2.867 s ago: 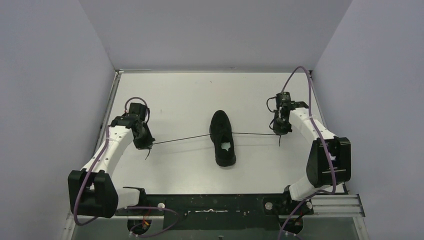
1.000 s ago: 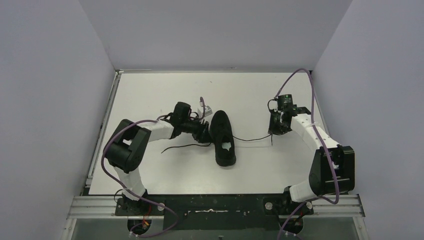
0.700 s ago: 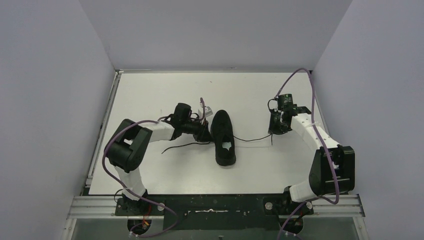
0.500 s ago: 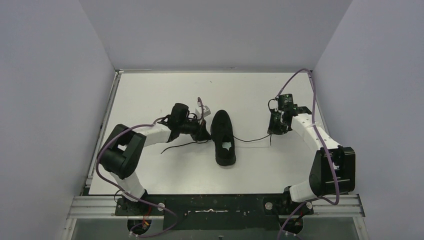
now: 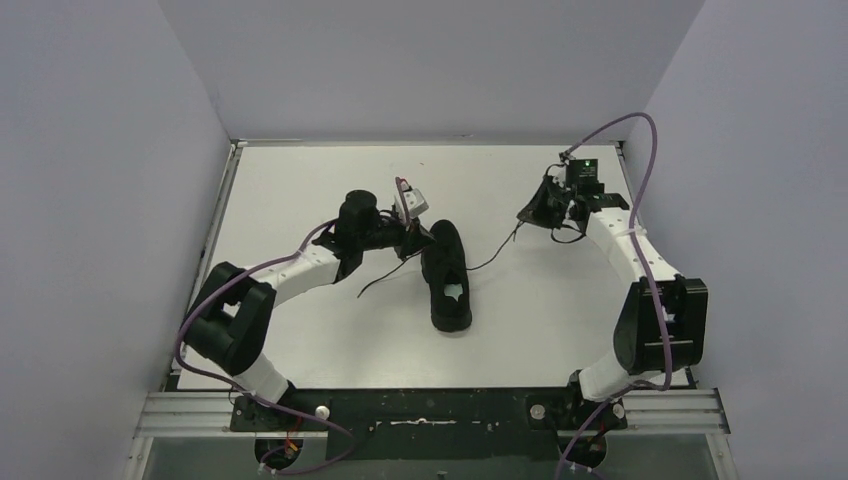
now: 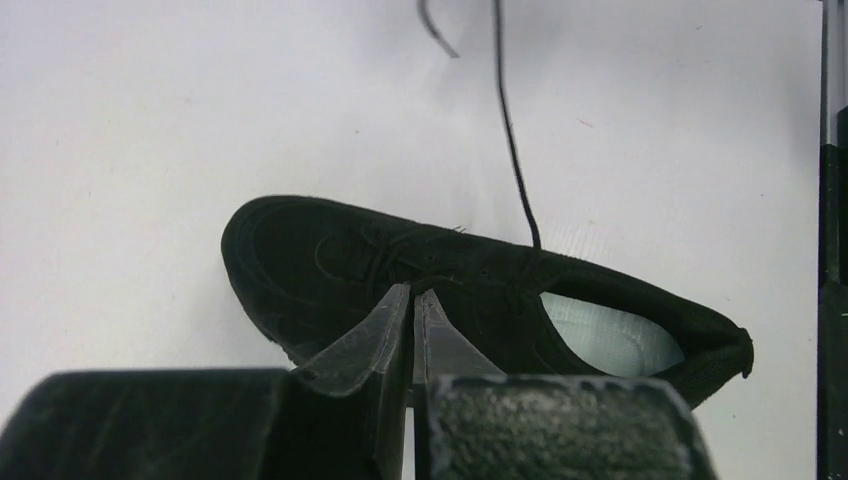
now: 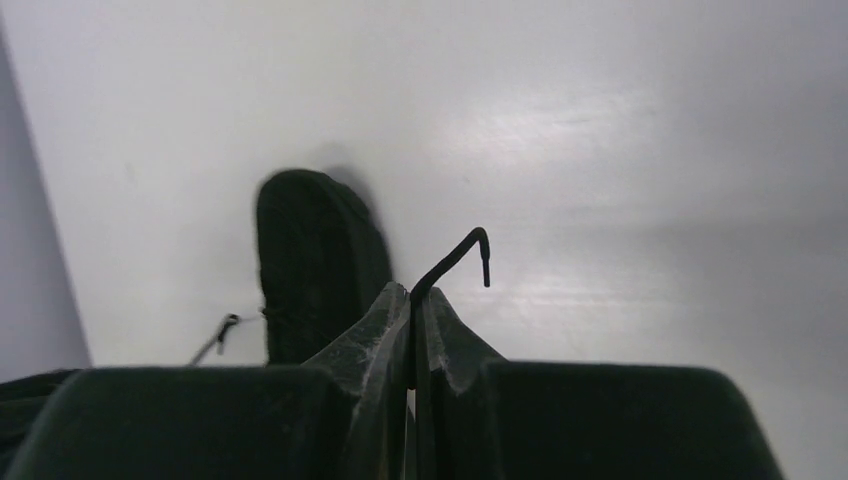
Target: Tie the shoes
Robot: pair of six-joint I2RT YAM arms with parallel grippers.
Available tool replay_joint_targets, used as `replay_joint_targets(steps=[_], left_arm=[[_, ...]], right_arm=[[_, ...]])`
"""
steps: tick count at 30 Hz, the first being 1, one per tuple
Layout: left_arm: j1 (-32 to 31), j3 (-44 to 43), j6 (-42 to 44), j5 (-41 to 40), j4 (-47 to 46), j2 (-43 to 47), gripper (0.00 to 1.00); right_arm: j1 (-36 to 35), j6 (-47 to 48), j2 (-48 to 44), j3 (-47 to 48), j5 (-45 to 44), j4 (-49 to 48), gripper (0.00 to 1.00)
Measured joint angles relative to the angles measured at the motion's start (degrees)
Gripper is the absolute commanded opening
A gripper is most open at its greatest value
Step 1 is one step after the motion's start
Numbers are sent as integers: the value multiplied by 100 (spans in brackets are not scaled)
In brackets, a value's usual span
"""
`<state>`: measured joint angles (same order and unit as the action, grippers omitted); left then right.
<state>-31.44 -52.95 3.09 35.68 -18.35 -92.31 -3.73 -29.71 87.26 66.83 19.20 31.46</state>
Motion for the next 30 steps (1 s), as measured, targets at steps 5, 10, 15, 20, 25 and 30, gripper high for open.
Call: replay_joint_targets(steps=[5, 10, 15, 20, 25, 30], left_arm=[[-74, 170, 37, 302, -946, -352, 0], [-87, 603, 44, 503, -1821, -466, 0], [-164, 1272, 111, 708, -2472, -431, 0], [-284, 1556, 205, 861, -2730, -278, 0], [-431, 1679, 188, 839, -3005, -199, 0], [-446, 1700, 2, 822, -3178, -199, 0]], right_arm=[[-299, -601, 988, 748, 986, -1491, 0], [-1121, -975, 2363, 2205, 1873, -2096, 0], [-2114, -1001, 2999, 2776, 2514, -1456, 0], [-2787, -822, 3237, 2837, 2942, -264, 9], [-2800, -592, 3528, 3091, 3053, 994, 47], [-2391, -551, 3497, 3226, 3084, 1513, 68]])
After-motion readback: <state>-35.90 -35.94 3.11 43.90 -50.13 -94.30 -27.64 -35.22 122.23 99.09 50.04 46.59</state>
